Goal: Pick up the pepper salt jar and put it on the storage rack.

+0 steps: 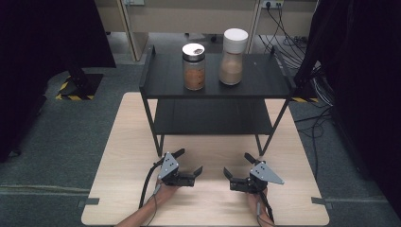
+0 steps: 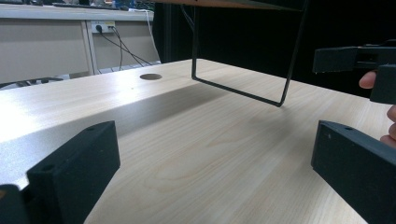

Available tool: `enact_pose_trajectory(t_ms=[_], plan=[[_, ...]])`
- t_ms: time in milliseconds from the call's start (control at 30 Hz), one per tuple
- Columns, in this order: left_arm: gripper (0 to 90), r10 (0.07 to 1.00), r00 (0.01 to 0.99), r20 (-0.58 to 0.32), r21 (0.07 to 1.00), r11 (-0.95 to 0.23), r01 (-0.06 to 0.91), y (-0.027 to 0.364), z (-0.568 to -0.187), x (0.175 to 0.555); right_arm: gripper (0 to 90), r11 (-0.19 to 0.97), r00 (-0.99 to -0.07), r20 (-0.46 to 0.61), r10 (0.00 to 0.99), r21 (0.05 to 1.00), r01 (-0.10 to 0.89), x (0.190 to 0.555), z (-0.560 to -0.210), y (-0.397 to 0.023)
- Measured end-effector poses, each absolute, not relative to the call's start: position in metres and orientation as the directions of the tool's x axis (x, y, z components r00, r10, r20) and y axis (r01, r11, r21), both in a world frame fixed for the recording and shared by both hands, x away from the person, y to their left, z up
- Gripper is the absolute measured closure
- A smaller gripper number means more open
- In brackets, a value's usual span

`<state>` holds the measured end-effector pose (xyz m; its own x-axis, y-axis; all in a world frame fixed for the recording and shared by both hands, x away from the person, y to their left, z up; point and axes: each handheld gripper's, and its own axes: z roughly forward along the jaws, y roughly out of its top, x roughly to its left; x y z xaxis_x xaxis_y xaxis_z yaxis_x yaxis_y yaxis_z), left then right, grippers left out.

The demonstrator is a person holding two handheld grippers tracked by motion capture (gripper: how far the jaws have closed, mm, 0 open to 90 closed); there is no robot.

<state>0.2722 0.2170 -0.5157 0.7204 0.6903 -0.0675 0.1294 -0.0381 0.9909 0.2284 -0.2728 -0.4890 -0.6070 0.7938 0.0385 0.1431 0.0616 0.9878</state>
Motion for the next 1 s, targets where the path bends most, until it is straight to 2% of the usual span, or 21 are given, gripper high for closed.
enact_pose_trajectory(t_ms=[1000], plan=[[0.7,0.691,0.720,-0.067,0.991,-0.038,0.129,0.2167,-0.5157,0.2720,0.3,0.069,-0.613,0.034,0.789,0.987,0.143,0.2287,-0.4893,-0.2729]])
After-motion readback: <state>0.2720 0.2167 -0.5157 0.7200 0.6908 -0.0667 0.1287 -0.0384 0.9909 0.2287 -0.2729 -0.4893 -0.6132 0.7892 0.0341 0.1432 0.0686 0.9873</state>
